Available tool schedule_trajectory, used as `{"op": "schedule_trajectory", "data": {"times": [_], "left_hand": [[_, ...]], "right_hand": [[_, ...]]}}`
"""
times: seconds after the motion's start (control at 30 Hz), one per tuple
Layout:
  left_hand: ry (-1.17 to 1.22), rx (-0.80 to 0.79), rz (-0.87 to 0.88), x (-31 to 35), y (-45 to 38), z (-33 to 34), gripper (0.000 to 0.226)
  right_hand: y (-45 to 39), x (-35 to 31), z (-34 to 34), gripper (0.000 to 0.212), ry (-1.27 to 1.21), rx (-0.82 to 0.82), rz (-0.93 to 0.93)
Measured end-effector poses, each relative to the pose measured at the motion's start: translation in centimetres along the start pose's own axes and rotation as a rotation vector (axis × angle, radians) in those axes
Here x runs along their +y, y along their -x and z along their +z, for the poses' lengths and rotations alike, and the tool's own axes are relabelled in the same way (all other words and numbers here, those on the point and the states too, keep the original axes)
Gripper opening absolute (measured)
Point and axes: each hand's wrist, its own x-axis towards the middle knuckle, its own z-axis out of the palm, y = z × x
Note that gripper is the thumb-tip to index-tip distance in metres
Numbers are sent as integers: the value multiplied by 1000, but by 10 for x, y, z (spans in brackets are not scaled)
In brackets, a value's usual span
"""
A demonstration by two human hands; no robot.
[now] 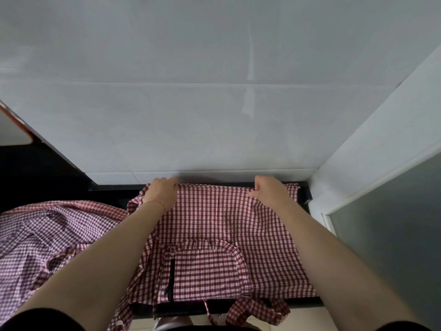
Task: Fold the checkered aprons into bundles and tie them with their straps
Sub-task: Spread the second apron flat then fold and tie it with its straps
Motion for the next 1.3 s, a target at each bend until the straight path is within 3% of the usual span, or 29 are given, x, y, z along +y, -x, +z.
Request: {"op": "schedule_trajectory", "data": {"times": [0.13, 0.33, 0.6, 0.9, 1.03, 1.1, 1.17, 1.2, 1.3], "left_hand": [[-46, -6, -36, -2, -1, -2, 26], [-88, -7, -85, -3, -3, -1, 18], [-175, -10, -47, 2, -5, 2, 21], [-198, -160, -106, -6, -2, -3, 24], [-133, -211, -131, -12, 0, -6, 27], [-145, -153, -125, -6, -5, -15, 29], [-126, 8, -112, 0, -11, -24, 31], [-153, 29, -89, 2, -12, -27, 32], [-198, -146, -47, -4, -9, -21, 33]], "right_hand": [[0, 14, -2, 17, 21, 46, 0], [7, 33, 4, 21, 220, -101, 26], [12, 41, 2, 26, 409, -157, 84], [14, 48, -5, 25, 364, -90, 34], [12, 45, -11, 29, 417, -356, 160], [7, 46, -22, 29, 384, -271, 179], [0, 49, -35, 29, 345, -15, 168], [-3, 48, -41, 28, 343, 23, 158], [0, 42, -48, 29, 327, -170, 157]]}}
